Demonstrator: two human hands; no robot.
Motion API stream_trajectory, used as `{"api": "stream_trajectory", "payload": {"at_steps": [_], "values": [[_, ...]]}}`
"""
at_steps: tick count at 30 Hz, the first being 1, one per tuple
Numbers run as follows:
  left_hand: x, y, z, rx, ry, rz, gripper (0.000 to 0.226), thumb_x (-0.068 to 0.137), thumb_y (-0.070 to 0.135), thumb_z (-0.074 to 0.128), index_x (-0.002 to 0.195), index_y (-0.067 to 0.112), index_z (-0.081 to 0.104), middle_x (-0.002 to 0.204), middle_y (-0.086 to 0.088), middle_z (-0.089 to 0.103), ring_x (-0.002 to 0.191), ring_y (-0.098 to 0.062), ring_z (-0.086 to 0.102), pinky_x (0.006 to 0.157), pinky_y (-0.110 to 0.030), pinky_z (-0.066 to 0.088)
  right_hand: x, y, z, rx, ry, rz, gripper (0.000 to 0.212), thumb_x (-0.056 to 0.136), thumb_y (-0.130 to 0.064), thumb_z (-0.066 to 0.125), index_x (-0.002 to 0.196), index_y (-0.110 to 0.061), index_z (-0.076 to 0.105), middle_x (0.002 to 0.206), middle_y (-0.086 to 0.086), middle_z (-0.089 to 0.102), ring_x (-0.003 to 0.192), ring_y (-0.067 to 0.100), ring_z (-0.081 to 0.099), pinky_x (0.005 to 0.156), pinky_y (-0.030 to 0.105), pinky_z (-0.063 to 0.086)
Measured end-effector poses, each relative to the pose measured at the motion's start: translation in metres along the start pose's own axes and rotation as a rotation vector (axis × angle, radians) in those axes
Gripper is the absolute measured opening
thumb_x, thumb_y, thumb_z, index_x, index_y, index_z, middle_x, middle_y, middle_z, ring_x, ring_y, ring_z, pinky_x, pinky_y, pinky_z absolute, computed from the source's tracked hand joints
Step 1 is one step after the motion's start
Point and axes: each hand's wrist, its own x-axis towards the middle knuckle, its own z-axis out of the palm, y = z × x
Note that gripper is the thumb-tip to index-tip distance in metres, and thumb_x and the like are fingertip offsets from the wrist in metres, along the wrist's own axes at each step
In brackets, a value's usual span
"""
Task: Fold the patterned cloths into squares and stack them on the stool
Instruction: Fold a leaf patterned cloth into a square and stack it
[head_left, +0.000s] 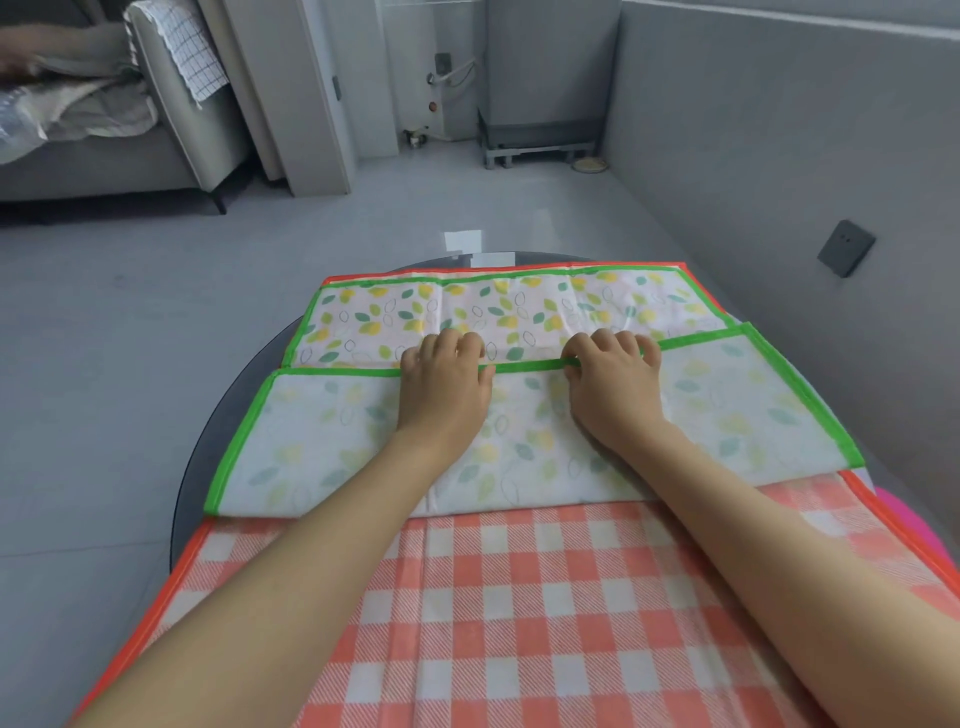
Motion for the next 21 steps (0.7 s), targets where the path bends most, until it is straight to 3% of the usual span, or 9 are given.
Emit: {"api": "stream_trajectory", "payload": {"at_steps": [2,5,7,9,11,14,21], "values": [[-0.009,0.012,-0.007,0.044,-0.032,0.043,0.028,0.092,0.023,0.047,0.116,0.014,0.056,0.12,-0.004,0.053,0.112,-0.025,0.046,0.1,-0.038,0.028,-0.001,-0.001,0.001,-0.027,-0.002,-0.01,0.024,0.096,-0.02,0.038,0.111,-0.019,0.056,0.11,0.002,0.056,0.112,0.027,0.044,0.108,0.04,0.014],[-0.032,0.03,-0.013,0.033,-0.217,0.048,0.044,0.094,0.035,0.039,0.134,0.018,0.046,0.144,-0.003,0.039,0.132,-0.023,0.034,0.113,-0.041,0.017,-0.002,-0.001,-0.002,-0.007,-0.03,0.004,0.025,0.097,-0.022,0.036,0.113,-0.019,0.055,0.114,0.002,0.054,0.112,0.027,0.043,0.102,0.038,0.02],[-0.048,0.035,-0.012,0.026,-0.392,0.014,0.057,0.097,0.044,0.027,0.149,0.022,0.023,0.159,-0.002,0.013,0.146,-0.019,0.008,0.118,-0.046,0.0,-0.005,0.0,-0.007,0.031,-0.071,0.004,0.029,0.097,-0.023,0.036,0.12,-0.019,0.053,0.123,0.003,0.052,0.116,0.027,0.041,0.099,0.037,0.026],[-0.055,0.033,-0.009,0.041,-0.476,0.006,0.061,0.098,0.048,0.017,0.152,0.025,0.002,0.16,0.001,-0.007,0.146,-0.015,-0.01,0.117,-0.047,-0.01,-0.013,-0.001,-0.013,0.07,-0.112,-0.005,0.037,0.097,-0.023,0.035,0.133,-0.021,0.045,0.142,0.003,0.041,0.132,0.026,0.032,0.107,0.037,0.023],[-0.056,0.031,-0.008,0.057,-0.481,0.002,0.06,0.098,0.049,0.014,0.152,0.027,-0.002,0.16,0.002,-0.011,0.146,-0.014,-0.014,0.117,-0.046,-0.012,-0.026,-0.004,-0.018,0.104,-0.182,-0.039,0.045,0.098,-0.026,0.031,0.143,-0.025,0.032,0.155,0.0,0.023,0.143,0.021,0.016,0.115,0.037,0.013],[-0.056,0.032,-0.008,0.081,-0.463,0.003,0.059,0.099,0.049,0.014,0.152,0.028,-0.002,0.16,0.003,-0.01,0.146,-0.013,-0.012,0.117,-0.046,-0.011,-0.047,0.003,-0.021,0.093,-0.335,-0.067,0.049,0.099,-0.038,0.021,0.148,-0.032,0.018,0.158,-0.005,0.01,0.146,0.015,0.003,0.118,0.035,0.002],[-0.059,0.031,-0.01,0.093,-0.46,0.017,0.059,0.099,0.05,0.011,0.151,0.028,-0.005,0.159,0.004,-0.012,0.146,-0.012,-0.014,0.117,-0.047,-0.012,-0.066,0.063,-0.039,-0.029,-0.364,0.132,0.056,0.095,-0.053,0.016,0.148,-0.037,0.008,0.159,-0.005,0.003,0.146,0.016,-0.001,0.119,0.037,-0.001]]}}
